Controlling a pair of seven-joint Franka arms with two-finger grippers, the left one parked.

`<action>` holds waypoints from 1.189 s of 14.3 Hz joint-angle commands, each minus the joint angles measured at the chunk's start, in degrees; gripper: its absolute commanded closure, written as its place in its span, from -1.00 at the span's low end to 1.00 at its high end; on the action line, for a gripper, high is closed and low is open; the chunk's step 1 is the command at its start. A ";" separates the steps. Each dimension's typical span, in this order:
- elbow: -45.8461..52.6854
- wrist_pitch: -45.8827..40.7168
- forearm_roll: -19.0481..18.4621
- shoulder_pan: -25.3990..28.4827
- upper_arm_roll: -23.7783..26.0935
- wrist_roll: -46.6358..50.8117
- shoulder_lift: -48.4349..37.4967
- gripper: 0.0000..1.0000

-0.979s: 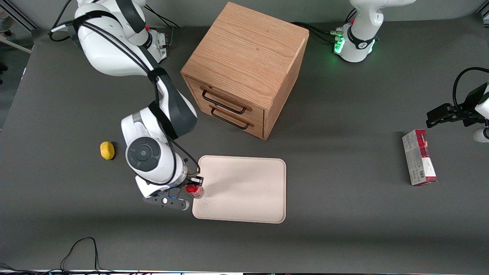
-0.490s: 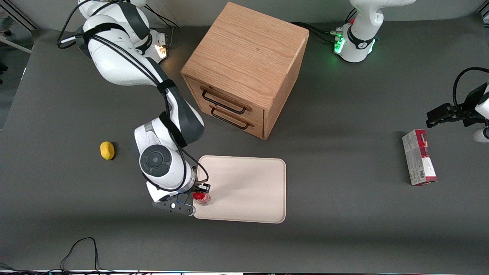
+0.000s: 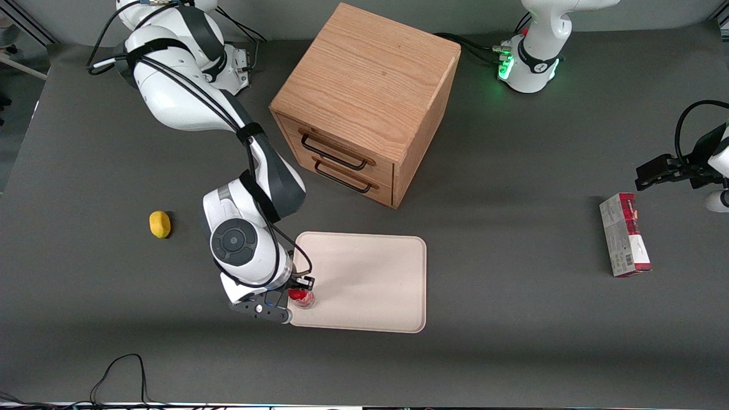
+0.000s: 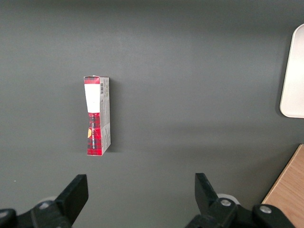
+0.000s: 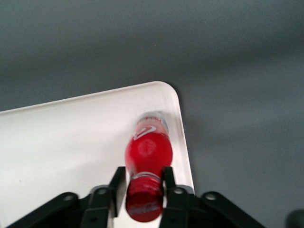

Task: Place coke bottle on tray
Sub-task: 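Lower the upright bottle onto the tray's edge and open the gripper, then withdraw the right gripper from the bottle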

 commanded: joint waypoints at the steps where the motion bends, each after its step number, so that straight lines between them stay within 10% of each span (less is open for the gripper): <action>1: 2.07 0.39 -1.31 0.32 -0.13 1.47 0.77 -1.00; 11: 1.54 -2.23 -1.13 -0.03 -0.22 1.13 -1.16 -1.00; 17: -11.41 -15.53 1.68 -5.29 -0.22 -13.00 -17.47 -1.00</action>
